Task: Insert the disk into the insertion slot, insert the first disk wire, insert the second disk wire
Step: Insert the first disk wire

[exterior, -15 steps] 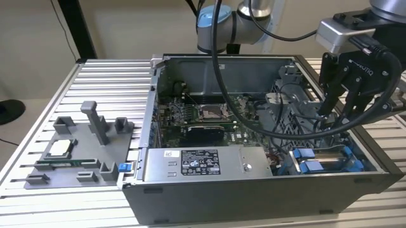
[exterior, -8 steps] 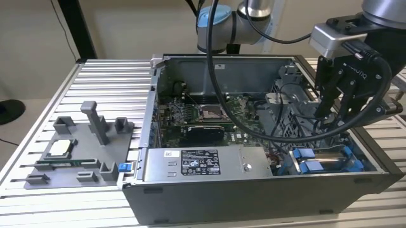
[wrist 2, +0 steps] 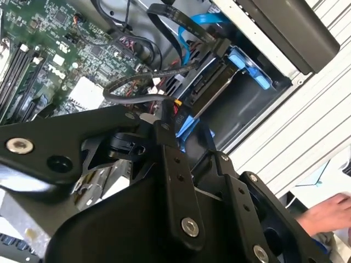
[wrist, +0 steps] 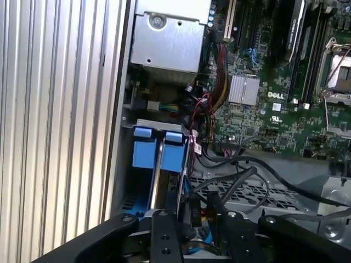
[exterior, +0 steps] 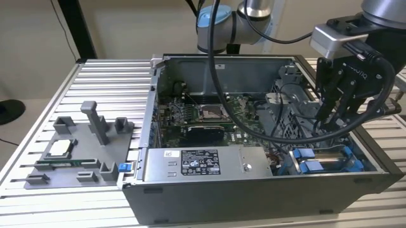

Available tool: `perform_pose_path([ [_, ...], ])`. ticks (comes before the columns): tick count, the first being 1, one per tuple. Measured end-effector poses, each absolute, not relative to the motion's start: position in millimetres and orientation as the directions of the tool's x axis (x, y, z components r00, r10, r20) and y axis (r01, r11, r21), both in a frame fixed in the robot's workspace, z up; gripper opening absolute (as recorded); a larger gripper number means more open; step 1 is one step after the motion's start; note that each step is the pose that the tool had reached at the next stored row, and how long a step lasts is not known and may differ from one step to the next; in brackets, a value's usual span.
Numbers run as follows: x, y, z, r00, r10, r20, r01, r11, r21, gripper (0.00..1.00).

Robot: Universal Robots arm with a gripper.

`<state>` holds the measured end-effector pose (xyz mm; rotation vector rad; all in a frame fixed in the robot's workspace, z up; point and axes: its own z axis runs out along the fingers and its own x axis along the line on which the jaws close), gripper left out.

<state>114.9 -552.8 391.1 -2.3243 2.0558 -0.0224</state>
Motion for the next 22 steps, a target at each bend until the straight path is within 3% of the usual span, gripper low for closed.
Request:
perform_pose_path([
  [22, 115.8, -551.5, 391.2, 0.18, -0.984, -0.014, -0.983, -0.179, -0.043, 1.0],
])
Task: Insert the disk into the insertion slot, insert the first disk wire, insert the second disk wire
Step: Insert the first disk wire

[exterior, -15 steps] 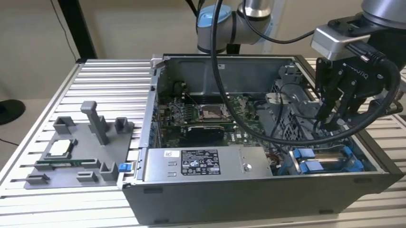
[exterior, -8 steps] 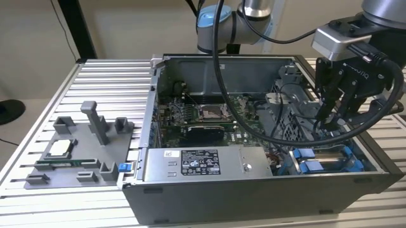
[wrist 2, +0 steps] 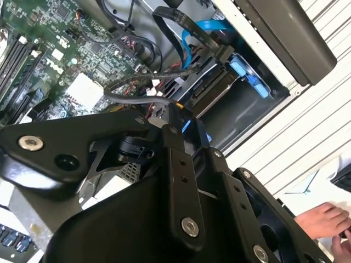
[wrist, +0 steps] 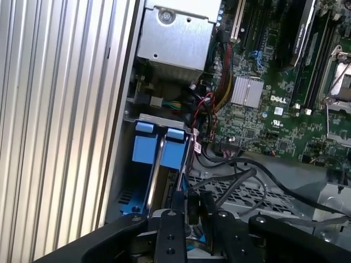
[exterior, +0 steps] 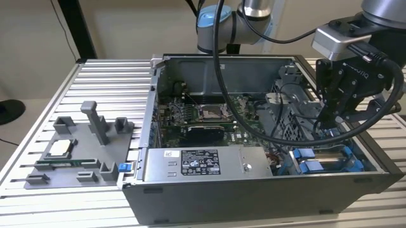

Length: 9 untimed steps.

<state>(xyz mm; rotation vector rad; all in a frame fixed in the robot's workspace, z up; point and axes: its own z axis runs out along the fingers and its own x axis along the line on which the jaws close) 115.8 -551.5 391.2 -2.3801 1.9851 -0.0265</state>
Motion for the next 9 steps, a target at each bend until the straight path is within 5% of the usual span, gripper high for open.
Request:
perform_pose_path([
  [9, 117.4, -551.3, 391.2, 0.185, -0.983, -0.014, -0.982, -0.185, -0.043, 1.0],
])
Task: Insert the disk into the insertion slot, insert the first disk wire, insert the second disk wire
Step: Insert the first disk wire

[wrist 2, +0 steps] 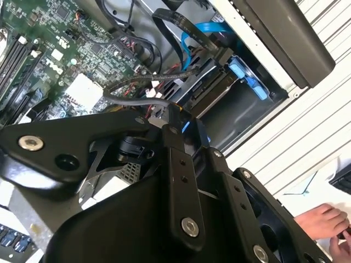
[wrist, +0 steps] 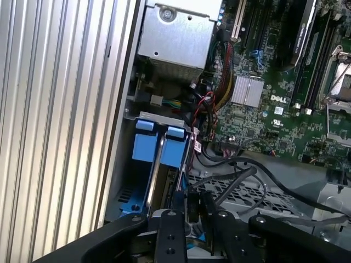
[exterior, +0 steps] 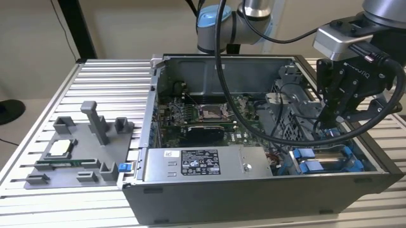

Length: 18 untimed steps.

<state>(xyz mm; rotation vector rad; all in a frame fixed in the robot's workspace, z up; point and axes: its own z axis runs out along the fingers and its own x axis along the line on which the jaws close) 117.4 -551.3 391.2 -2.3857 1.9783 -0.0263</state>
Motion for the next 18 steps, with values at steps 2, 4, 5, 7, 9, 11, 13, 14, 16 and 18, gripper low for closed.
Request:
perform_pose_path([
  [2, 117.4, -551.3, 391.2, 0.185, -0.983, -0.014, -0.982, -0.185, -0.043, 1.0],
  [4, 117.5, -551.2, 391.2, 0.185, -0.983, -0.014, -0.982, -0.185, -0.043, 0.0],
  [5, 117.5, -551.1, 391.2, 0.185, -0.983, -0.014, -0.982, -0.185, -0.043, 0.0],
  [7, 117.5, -551.1, 391.2, 0.185, -0.983, -0.014, -0.982, -0.185, -0.043, 0.0],
  [9, 117.5, -551.1, 391.2, 0.185, -0.983, -0.014, -0.982, -0.185, -0.043, 0.0],
  [11, 117.5, -551.0, 391.2, 0.185, -0.983, -0.014, -0.982, -0.185, -0.043, 0.0],
  [13, 117.5, -551.0, 391.2, 0.185, -0.983, -0.014, -0.982, -0.185, -0.043, 0.0],
  [14, 117.5, -551.0, 391.2, 0.185, -0.983, -0.014, -0.982, -0.185, -0.043, 0.0],
  [16, 118.4, -551.4, 391.3, 0.185, -0.983, -0.014, -0.982, -0.185, -0.043, 0.0],
  [18, 121.2, -552.9, 391.2, 0.185, -0.983, -0.015, -0.982, -0.184, -0.04, 0.0],
])
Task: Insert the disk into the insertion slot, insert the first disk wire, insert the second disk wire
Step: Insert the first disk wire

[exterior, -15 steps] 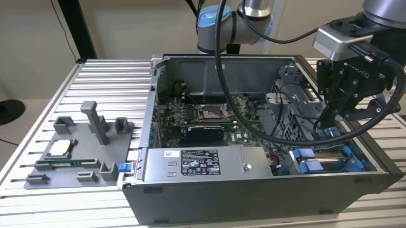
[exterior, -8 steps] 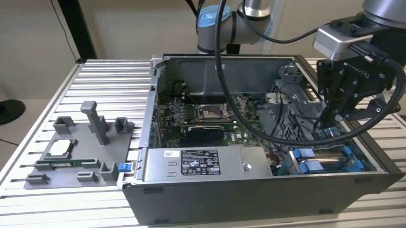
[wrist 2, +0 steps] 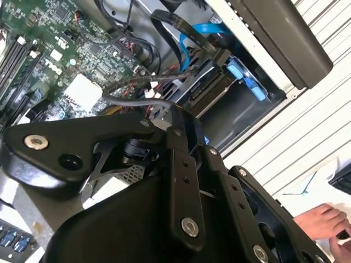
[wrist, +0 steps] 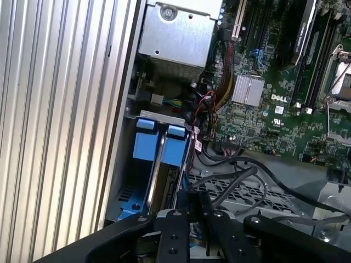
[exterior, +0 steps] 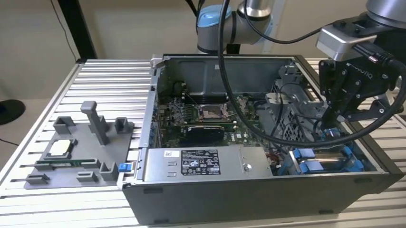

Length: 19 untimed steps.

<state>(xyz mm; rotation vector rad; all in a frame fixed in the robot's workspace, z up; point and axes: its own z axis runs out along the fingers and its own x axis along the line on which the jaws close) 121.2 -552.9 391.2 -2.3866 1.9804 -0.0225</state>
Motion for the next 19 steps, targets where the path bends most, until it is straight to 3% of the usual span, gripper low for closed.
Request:
perform_pose_path([
  [19, 138, -571, 390, 0.16, -0.987, -0.017, -0.987, -0.16, -0.025, 0.0],
])
